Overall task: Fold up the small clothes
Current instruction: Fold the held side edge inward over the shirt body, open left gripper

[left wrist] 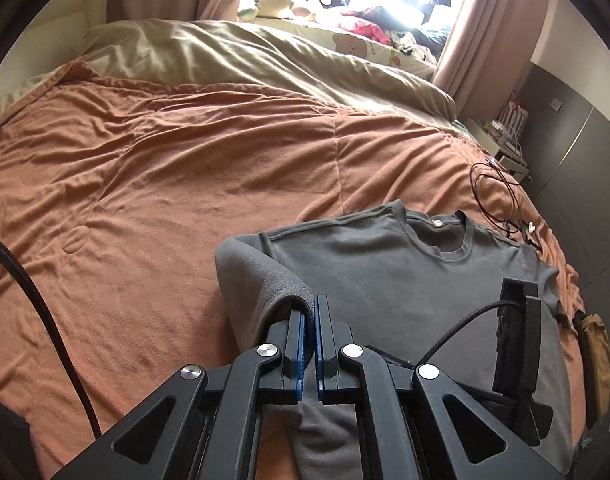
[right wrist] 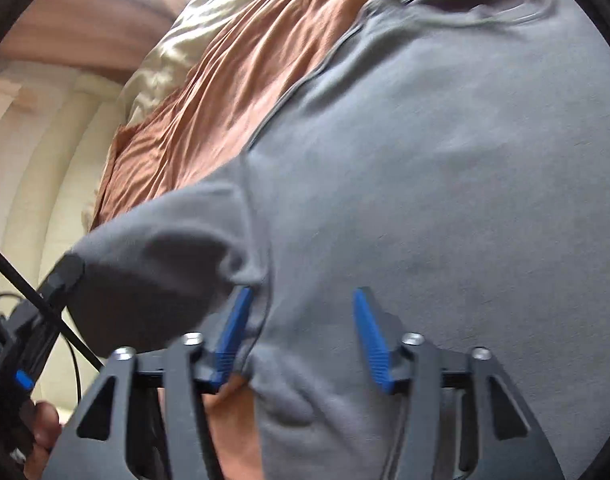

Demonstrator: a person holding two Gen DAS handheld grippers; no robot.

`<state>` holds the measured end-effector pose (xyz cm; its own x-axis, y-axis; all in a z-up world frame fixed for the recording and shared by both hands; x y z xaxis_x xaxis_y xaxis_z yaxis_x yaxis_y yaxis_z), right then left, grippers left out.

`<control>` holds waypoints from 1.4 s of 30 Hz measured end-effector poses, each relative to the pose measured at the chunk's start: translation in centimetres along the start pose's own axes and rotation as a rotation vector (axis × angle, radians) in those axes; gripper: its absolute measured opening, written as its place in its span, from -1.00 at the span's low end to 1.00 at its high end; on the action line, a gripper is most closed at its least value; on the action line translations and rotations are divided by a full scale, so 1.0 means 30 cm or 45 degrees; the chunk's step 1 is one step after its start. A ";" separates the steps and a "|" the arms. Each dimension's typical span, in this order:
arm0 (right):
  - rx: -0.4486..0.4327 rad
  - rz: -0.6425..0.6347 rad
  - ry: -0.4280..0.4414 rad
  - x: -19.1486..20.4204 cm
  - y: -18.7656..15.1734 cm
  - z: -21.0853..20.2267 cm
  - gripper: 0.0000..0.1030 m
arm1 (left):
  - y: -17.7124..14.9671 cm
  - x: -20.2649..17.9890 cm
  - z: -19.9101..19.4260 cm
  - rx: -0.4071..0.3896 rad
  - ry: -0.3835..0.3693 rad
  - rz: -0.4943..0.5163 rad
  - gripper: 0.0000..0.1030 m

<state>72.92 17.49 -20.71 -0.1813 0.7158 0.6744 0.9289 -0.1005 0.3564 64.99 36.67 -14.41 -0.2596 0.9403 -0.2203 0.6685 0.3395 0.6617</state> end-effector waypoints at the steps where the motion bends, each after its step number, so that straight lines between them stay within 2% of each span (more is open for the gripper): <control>1: -0.009 0.014 0.003 -0.004 0.012 -0.013 0.09 | -0.001 -0.021 0.006 0.006 -0.002 0.012 -0.92; 6: -0.084 0.058 -0.005 -0.042 0.056 -0.086 0.09 | -0.012 -0.128 0.041 0.037 -0.021 0.071 -0.92; 12: -0.114 0.088 0.007 -0.073 0.060 -0.151 0.09 | -0.029 -0.235 0.089 0.080 -0.062 0.111 -0.92; 16: -0.138 0.124 0.004 -0.111 0.052 -0.201 0.09 | -0.044 -0.289 0.113 0.123 -0.136 0.083 -0.84; 19: -0.154 0.138 -0.003 -0.128 0.055 -0.225 0.09 | -0.051 -0.319 0.113 0.139 -0.191 0.082 -0.46; 21: -0.158 0.133 0.001 -0.125 0.052 -0.236 0.09 | -0.052 -0.327 0.100 0.133 -0.194 0.093 0.00; 23: -0.151 0.132 0.013 -0.128 0.052 -0.241 0.09 | -0.049 -0.326 0.083 0.119 -0.205 0.087 0.15; 26: -0.161 0.122 0.007 -0.135 0.057 -0.261 0.09 | -0.039 -0.299 0.063 0.099 -0.191 0.066 0.15; 29: -0.155 0.066 0.005 -0.112 0.061 -0.247 0.09 | -0.039 -0.253 0.061 0.093 -0.117 0.066 0.15; 34: -0.090 -0.150 -0.010 -0.041 0.050 -0.197 0.09 | -0.092 -0.150 0.090 0.137 -0.042 0.041 0.12; 40: -0.038 -0.405 -0.155 0.023 0.027 -0.147 0.09 | -0.186 -0.039 0.143 0.211 -0.013 -0.018 -0.09; 42: -0.029 -0.431 -0.209 0.026 0.019 -0.139 0.09 | -0.214 -0.009 0.160 0.229 -0.017 -0.037 -0.13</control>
<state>71.95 15.11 -17.30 -0.4208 0.8123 0.4038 0.8175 0.1467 0.5569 64.11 34.34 -22.03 -0.2722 0.9299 -0.2475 0.7752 0.3643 0.5160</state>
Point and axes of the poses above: each gripper's, at about its wrist camera, not at the fingertips, and z roughly the way its jaws point, x to its left, y to its top, the point moved 4 cm from there along z, roughly the way its jaws point, and after that the axes turned 4 degrees about -x, right-handed, at the moved point
